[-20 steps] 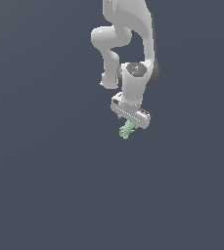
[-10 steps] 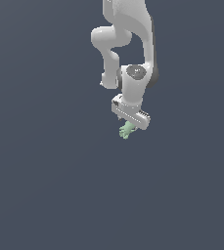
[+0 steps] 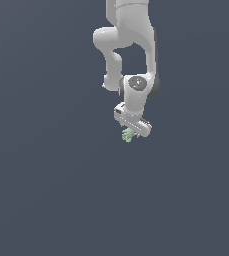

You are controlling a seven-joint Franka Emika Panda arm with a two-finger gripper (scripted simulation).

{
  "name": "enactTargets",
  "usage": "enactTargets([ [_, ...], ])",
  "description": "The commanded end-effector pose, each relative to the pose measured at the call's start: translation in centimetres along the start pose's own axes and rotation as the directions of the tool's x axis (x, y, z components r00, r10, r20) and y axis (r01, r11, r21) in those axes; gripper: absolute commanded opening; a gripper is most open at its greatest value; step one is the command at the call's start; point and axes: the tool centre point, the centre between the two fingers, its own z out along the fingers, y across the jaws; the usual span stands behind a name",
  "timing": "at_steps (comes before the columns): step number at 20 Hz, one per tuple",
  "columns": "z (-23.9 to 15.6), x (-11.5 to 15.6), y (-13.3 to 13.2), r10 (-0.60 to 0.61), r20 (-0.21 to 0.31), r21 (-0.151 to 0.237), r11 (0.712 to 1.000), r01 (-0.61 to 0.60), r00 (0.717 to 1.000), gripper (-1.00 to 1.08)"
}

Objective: Pick up the object and move it to a goal position.

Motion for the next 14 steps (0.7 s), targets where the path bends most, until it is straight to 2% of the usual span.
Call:
enactTargets([
  [1,0.36,0.03,-0.04,0.0,-0.001,0.001,1.0,0.0,1.0,1.0],
  [2,0.38,0.03,-0.05,0.0,-0.001,0.001,1.0,0.0,1.0,1.0],
  [3,0.38,0.03,-0.05,0.0,-0.001,0.001,1.0,0.0,1.0,-1.0],
  [14,0.31,0.05,-0.1,0.0,-0.001,0.002,1.0,0.0,1.0,-1.0],
])
